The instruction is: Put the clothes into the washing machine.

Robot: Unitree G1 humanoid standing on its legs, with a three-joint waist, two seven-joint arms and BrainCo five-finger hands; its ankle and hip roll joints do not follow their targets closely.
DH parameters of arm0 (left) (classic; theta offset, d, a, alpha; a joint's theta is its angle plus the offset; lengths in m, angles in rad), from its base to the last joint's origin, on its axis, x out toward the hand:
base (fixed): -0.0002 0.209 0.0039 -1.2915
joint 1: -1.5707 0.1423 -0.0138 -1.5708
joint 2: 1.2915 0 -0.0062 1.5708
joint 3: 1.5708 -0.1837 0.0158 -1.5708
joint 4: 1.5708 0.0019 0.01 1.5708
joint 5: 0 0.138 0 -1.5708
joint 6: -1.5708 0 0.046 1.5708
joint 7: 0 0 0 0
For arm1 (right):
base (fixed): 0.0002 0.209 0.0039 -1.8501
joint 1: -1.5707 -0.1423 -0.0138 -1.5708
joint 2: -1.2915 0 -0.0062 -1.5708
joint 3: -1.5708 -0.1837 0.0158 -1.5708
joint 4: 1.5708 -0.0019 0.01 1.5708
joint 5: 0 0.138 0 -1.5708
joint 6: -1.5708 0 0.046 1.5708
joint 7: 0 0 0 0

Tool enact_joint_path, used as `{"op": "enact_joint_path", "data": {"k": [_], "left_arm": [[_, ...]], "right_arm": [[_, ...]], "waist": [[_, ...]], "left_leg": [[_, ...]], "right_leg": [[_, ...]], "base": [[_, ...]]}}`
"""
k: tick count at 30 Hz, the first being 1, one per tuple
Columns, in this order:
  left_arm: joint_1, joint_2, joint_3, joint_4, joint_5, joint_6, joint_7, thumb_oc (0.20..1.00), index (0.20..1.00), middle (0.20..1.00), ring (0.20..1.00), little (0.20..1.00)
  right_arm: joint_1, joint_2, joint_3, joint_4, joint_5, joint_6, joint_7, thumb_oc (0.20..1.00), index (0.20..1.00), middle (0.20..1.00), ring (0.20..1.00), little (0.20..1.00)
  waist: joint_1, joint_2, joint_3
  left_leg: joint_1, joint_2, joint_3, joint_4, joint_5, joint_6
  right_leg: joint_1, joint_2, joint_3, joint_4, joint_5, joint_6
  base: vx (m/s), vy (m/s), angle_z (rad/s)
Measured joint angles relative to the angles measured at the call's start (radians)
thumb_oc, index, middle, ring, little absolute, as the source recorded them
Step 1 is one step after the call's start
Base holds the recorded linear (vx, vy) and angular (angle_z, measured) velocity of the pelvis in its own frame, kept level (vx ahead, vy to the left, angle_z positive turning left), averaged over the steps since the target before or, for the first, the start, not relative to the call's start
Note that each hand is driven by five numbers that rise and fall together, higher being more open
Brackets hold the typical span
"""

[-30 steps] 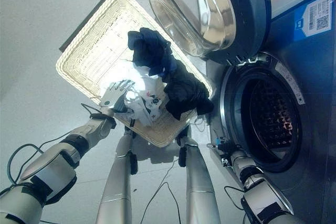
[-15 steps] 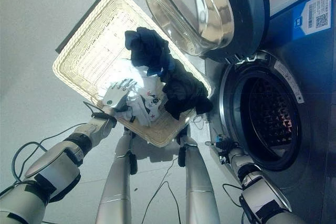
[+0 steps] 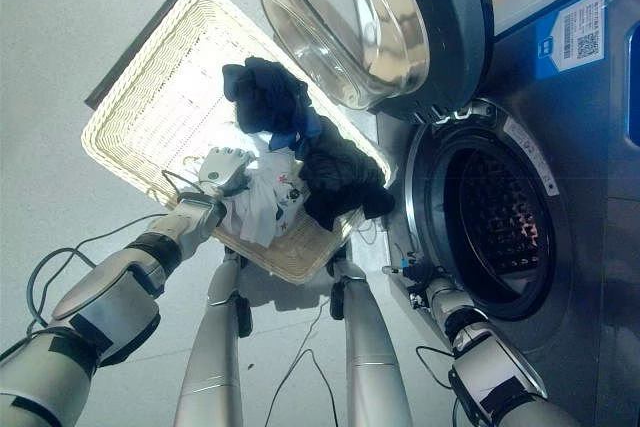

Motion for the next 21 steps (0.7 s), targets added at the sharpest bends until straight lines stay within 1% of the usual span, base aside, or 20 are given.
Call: {"op": "enact_joint_path", "data": {"k": [5,6,7,8,15,21], "left_arm": [[0.003,-0.004,0.000,0.000,0.000,0.002,0.000,0.200,0.200,0.200,0.200,0.200],[0.006,-0.004,0.000,0.001,0.000,0.002,0.000,0.332,0.332,0.332,0.332,0.332],[0.006,-0.004,0.000,0.001,0.000,0.002,0.001,0.548,0.548,0.548,0.548,0.548],[0.008,-0.004,0.000,0.001,0.001,0.001,0.001,1.000,1.000,1.000,1.000,1.000],[0.021,-0.010,0.000,0.000,0.000,-0.011,0.012,1.000,1.000,1.000,1.000,1.000],[0.035,-0.012,0.000,0.001,0.002,-0.067,0.022,1.000,1.000,1.000,1.000,1.000]], "right_arm": [[0.000,0.000,0.000,0.000,0.000,0.000,0.000,1.000,1.000,1.000,1.000,1.000],[0.000,0.000,0.000,0.000,0.000,0.000,0.000,1.000,1.000,1.000,1.000,1.000],[0.000,0.000,0.000,0.000,0.000,0.000,0.000,1.000,1.000,1.000,1.000,1.000],[0.000,0.000,0.000,0.000,0.000,0.000,0.000,1.000,1.000,1.000,1.000,1.000],[0.000,0.000,0.000,0.000,0.000,-0.001,-0.004,1.000,1.000,1.000,1.000,1.000],[0.000,0.000,0.000,0.001,0.000,-0.002,-0.008,1.000,1.000,1.000,1.000,1.000]], "waist": [[0.000,0.000,0.000],[0.000,0.000,0.000],[0.000,0.000,0.000],[0.001,0.000,0.000],[0.010,0.000,0.000],[0.015,0.000,0.000]], "left_leg": [[0.000,0.001,0.002,0.000,0.000,0.000],[0.001,0.001,0.002,0.000,0.000,0.000],[0.001,0.001,0.002,0.000,0.000,0.000],[0.001,0.001,0.003,0.000,0.000,0.000],[0.002,0.001,0.003,0.001,0.000,0.000],[0.002,0.001,0.004,0.001,0.000,-0.001]], "right_leg": [[-0.007,0.003,0.008,0.005,-0.002,0.003],[-0.007,0.003,0.008,0.005,-0.002,0.003],[-0.007,0.003,0.008,0.005,-0.002,0.003],[-0.007,0.003,0.008,0.005,0.000,0.000],[-0.007,0.003,0.009,0.006,0.000,-0.001],[-0.008,0.002,0.010,0.008,0.000,0.000]], "base": [[0.01,-0.001,-0.02],[0.00,0.000,0.00],[0.00,0.000,0.00],[0.00,0.000,0.00],[0.00,0.000,0.00],[0.00,0.000,0.00]]}}
